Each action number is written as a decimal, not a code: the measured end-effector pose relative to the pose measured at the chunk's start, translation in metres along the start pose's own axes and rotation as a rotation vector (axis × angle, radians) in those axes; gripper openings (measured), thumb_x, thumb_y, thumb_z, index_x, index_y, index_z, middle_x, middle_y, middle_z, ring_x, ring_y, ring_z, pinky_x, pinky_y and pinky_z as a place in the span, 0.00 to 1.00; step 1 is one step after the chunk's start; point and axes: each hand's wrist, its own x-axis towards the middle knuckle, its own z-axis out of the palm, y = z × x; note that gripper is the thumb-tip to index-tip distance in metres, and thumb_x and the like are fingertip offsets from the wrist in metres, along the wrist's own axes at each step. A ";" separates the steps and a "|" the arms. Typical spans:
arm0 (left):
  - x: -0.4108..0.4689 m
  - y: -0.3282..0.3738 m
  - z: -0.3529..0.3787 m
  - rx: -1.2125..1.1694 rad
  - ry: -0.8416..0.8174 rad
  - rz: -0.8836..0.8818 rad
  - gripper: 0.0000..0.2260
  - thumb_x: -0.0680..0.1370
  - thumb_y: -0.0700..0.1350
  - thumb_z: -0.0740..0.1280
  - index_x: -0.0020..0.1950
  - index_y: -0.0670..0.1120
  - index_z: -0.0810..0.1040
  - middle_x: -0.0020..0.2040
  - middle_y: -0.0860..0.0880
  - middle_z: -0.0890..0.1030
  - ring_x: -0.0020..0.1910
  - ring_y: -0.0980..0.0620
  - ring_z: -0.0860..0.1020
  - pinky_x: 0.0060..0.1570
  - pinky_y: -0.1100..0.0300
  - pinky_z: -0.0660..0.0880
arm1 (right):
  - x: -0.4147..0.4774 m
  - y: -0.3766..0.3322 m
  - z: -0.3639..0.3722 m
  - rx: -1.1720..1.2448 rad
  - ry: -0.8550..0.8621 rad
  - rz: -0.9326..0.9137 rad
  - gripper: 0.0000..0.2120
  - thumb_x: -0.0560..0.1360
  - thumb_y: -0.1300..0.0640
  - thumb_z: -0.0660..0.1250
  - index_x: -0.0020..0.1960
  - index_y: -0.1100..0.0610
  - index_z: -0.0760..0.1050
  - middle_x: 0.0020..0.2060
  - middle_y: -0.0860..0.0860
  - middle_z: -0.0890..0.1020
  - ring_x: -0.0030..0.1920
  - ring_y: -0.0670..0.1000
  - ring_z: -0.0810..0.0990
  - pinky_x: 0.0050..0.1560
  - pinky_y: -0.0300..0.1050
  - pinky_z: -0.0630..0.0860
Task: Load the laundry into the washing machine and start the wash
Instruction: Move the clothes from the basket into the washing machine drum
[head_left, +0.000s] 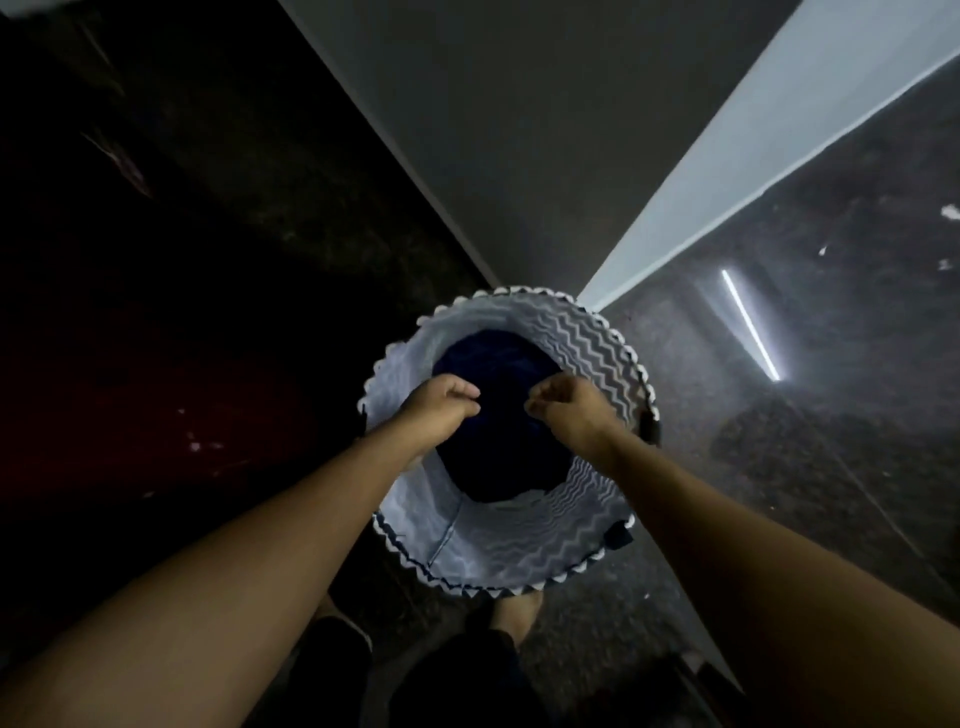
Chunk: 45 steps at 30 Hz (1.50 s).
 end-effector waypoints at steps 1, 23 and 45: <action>0.018 -0.008 0.005 -0.007 0.010 -0.003 0.08 0.80 0.44 0.68 0.58 0.51 0.79 0.56 0.51 0.80 0.55 0.53 0.77 0.48 0.59 0.74 | 0.017 0.009 0.011 -0.008 -0.001 0.017 0.09 0.74 0.51 0.75 0.52 0.52 0.81 0.48 0.53 0.85 0.50 0.56 0.83 0.54 0.52 0.81; 0.164 -0.105 0.064 -0.172 0.079 -0.239 0.26 0.81 0.38 0.57 0.79 0.50 0.61 0.73 0.45 0.70 0.65 0.44 0.74 0.61 0.55 0.75 | 0.139 0.074 0.085 -0.137 -0.068 0.138 0.11 0.79 0.58 0.64 0.58 0.62 0.77 0.55 0.60 0.81 0.55 0.61 0.79 0.56 0.47 0.74; -0.032 -0.004 0.000 0.180 0.079 0.103 0.22 0.81 0.35 0.63 0.75 0.36 0.66 0.69 0.46 0.72 0.65 0.56 0.75 0.61 0.72 0.69 | -0.125 -0.105 -0.062 1.095 -0.120 0.012 0.24 0.64 0.56 0.69 0.57 0.66 0.80 0.56 0.63 0.82 0.54 0.63 0.80 0.65 0.59 0.75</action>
